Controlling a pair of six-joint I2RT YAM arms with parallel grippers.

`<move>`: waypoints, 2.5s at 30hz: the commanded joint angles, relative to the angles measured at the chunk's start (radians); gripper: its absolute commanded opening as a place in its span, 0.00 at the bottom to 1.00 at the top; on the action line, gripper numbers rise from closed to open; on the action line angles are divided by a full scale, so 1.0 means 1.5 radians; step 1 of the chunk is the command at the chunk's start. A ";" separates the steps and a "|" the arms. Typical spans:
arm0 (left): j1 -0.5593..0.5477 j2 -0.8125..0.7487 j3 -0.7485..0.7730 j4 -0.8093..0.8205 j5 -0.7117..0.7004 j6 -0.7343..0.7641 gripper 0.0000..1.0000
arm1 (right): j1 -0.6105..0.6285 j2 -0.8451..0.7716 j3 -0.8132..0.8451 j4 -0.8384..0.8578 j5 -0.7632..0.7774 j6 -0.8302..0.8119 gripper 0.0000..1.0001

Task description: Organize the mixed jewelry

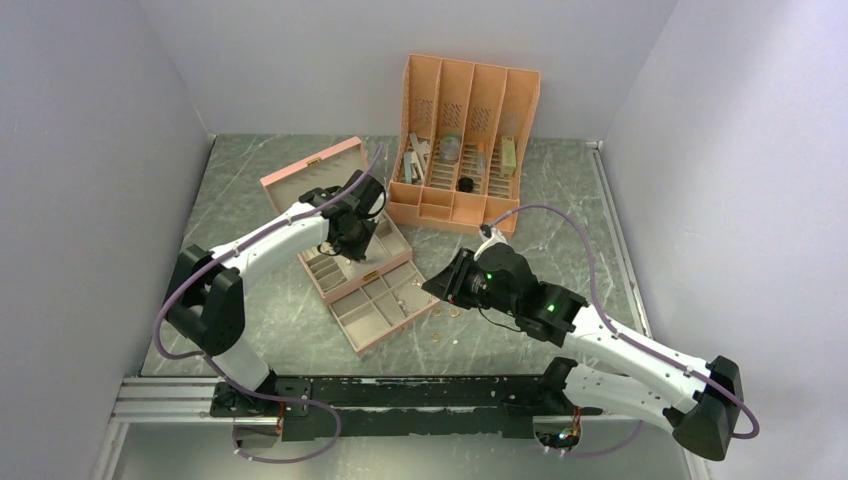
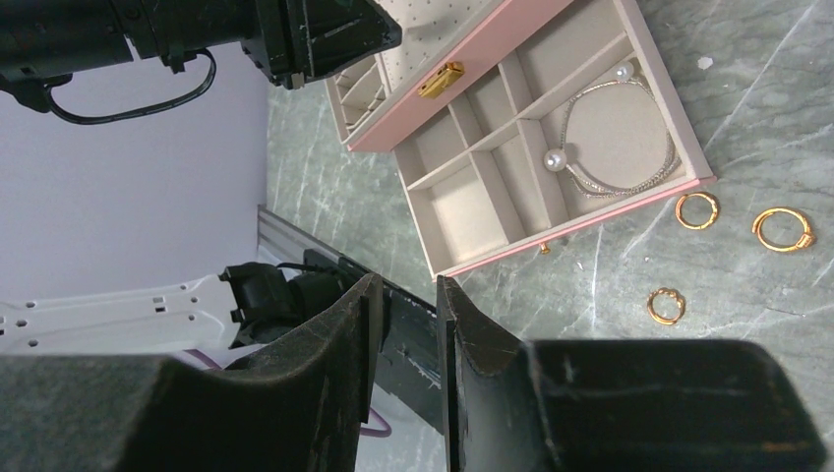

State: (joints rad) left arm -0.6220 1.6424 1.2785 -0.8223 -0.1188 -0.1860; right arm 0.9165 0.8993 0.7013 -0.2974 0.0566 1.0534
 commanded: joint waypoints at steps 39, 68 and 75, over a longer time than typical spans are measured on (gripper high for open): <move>-0.003 -0.014 -0.019 -0.007 -0.009 0.001 0.05 | -0.004 -0.002 0.003 0.018 -0.004 0.003 0.31; -0.003 -0.009 -0.008 0.000 0.024 0.005 0.05 | -0.004 0.000 0.001 0.023 -0.008 0.005 0.31; -0.003 -0.004 0.001 -0.004 0.012 0.008 0.05 | -0.004 0.000 -0.002 0.025 -0.009 0.006 0.31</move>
State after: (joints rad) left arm -0.6220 1.6291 1.2537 -0.8322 -0.1013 -0.1802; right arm 0.9161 0.9058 0.7010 -0.2749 0.0380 1.0550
